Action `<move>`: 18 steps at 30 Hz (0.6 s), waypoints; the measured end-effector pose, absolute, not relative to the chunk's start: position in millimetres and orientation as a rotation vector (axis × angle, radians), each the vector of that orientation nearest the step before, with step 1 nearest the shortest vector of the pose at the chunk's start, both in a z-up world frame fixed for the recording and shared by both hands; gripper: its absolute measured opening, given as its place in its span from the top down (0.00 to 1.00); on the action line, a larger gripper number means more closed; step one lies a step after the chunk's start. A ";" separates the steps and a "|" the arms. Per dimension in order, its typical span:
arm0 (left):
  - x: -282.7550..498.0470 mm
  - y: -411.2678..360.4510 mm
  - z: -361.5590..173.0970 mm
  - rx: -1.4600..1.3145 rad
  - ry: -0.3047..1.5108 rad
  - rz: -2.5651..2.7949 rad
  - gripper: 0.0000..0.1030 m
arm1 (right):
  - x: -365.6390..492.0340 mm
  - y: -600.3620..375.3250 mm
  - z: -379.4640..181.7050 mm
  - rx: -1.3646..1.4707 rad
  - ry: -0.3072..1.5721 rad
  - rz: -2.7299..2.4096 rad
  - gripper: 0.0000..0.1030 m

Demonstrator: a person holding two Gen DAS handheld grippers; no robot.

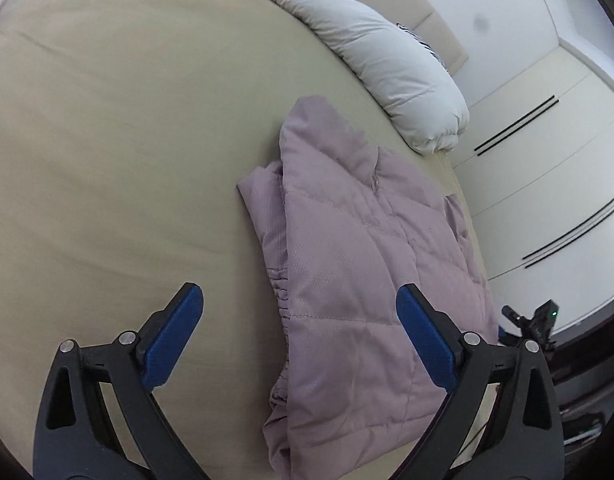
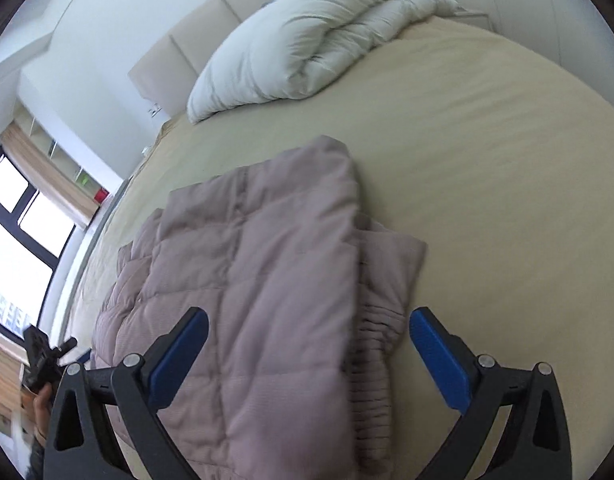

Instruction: Fold large clothes

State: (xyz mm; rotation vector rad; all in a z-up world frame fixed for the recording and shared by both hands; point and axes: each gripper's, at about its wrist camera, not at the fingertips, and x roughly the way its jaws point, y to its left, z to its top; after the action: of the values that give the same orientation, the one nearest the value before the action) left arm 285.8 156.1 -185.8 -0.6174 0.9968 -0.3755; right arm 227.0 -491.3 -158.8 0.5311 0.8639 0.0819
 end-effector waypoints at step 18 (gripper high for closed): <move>366.6 113.0 -252.9 -0.776 1.201 -0.622 0.39 | 309.7 -493.5 -225.7 0.715 1.039 0.414 0.25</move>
State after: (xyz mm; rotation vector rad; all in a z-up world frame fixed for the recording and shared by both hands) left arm 366.6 113.0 -252.9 -0.7762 1.2007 -0.6222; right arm 309.7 -493.5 -225.7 0.7153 1.0391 0.4135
